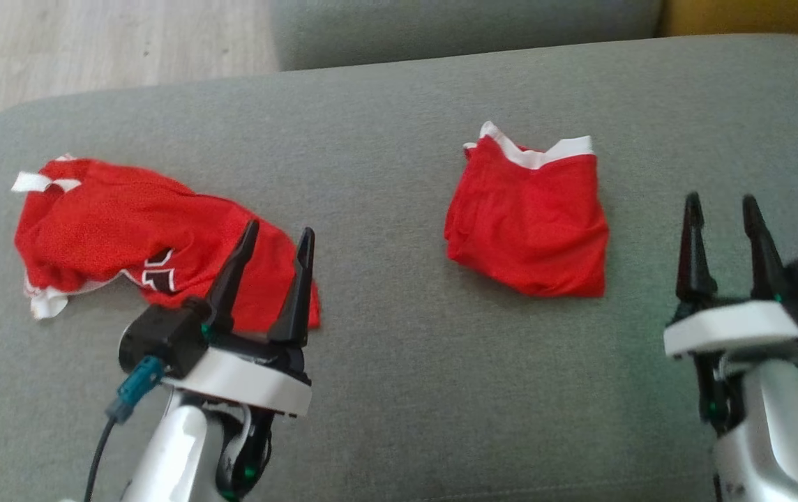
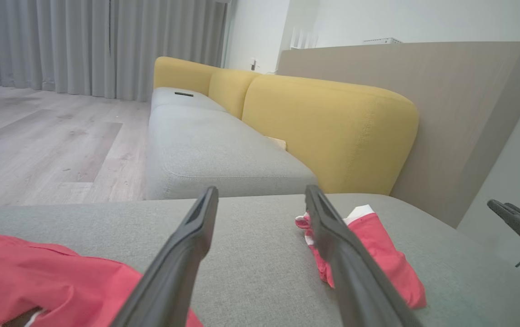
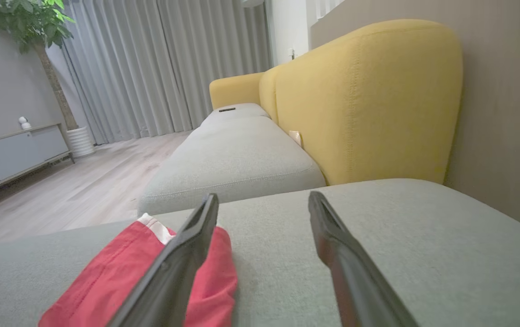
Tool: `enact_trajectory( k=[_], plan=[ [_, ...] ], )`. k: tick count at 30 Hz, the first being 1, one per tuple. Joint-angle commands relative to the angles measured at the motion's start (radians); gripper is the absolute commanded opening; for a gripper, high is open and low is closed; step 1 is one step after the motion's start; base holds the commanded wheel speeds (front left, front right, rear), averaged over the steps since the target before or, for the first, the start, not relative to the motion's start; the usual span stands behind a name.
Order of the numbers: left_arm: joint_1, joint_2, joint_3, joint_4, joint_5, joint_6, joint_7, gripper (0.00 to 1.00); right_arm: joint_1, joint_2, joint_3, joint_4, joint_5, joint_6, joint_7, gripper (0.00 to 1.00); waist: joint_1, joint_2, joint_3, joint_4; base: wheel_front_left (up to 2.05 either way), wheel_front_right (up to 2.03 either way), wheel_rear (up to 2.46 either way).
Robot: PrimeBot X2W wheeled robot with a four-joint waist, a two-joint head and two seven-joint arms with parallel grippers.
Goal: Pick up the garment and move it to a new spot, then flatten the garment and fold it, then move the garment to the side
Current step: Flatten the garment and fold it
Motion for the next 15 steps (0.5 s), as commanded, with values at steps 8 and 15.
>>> enact_trajectory(
  k=[8,15],
  plan=[
    [0.005,0.006,0.035,-0.007,0.017,-0.005,-0.005,1.00,0.099,-0.001,0.022,-0.117,0.031,-0.001,-0.009,1.00,0.0000,0.0000,-0.016,-0.039,0.00,0.00,0.00],
    [0.013,0.006,0.034,0.001,0.014,-0.005,-0.005,1.00,0.124,-0.001,0.032,-0.131,0.033,-0.001,-0.009,1.00,0.0000,0.0000,-0.022,-0.047,0.00,0.00,0.00]
  ],
)
